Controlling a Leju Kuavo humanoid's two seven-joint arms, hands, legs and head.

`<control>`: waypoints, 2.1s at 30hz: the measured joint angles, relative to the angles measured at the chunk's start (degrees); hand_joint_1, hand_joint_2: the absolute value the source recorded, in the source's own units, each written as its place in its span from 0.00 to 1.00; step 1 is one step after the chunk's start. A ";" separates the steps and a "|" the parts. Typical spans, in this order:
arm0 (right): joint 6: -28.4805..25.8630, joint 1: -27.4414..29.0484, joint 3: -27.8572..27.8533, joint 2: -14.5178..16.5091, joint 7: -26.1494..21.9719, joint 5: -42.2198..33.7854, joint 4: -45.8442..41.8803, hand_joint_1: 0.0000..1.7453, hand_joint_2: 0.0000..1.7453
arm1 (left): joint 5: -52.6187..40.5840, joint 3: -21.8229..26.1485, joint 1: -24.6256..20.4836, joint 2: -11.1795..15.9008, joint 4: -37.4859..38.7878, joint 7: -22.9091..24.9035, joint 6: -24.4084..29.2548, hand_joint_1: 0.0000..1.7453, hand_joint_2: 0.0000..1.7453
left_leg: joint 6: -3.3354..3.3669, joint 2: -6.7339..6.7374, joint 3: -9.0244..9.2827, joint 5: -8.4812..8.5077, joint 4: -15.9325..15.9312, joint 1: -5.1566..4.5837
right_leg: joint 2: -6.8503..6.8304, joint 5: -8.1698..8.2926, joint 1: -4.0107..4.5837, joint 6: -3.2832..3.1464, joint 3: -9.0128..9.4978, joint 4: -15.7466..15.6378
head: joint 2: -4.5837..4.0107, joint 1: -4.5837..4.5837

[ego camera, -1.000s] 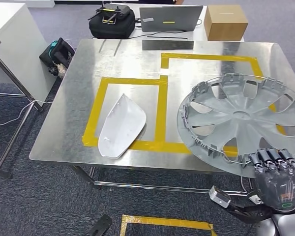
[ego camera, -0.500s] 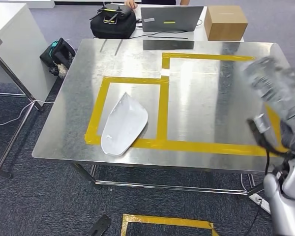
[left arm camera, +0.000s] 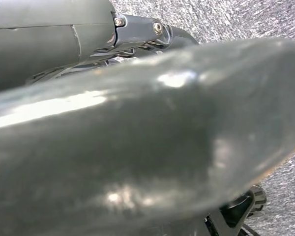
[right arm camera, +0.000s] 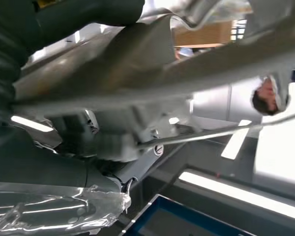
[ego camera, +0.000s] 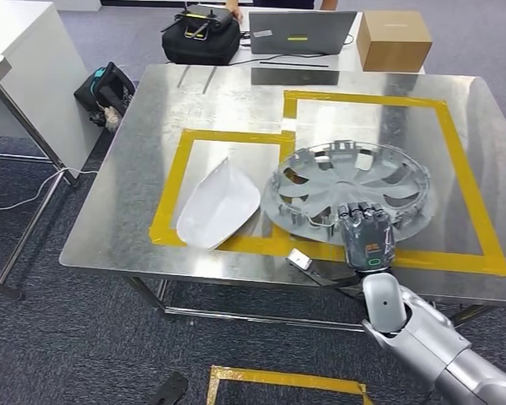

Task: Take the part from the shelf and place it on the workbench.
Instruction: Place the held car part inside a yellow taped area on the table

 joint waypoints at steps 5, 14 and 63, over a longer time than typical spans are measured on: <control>0.01 -0.28 0.13 0.02 0.22 0.06 0.52 1.00 1.00 | -0.05 0.00 -0.04 0.02 0.00 0.00 0.00 0.00 0.00 | 0.02 0.08 0.01 -0.02 0.01 -0.09 | 0.16 0.12 -0.12 0.11 -0.02 -0.05 | 0.00 -0.02; 0.10 -1.42 2.21 0.21 1.12 0.08 1.03 1.00 1.00 | -0.99 -0.45 -0.10 0.02 0.00 0.09 -0.10 0.00 0.00 | 0.07 0.11 0.02 0.06 0.02 -0.12 | 0.16 0.22 -0.14 0.20 -0.02 -0.07 | -0.01 -0.02; 2.16 7.37 -5.85 -9.16 1.16 0.11 -7.20 0.25 0.25 | -1.64 -1.45 0.07 0.14 0.00 3.66 3.35 0.00 0.75 | 0.11 0.18 0.03 0.06 0.04 -0.14 | 0.26 0.29 -0.18 0.23 -0.04 -0.09 | 0.00 -0.02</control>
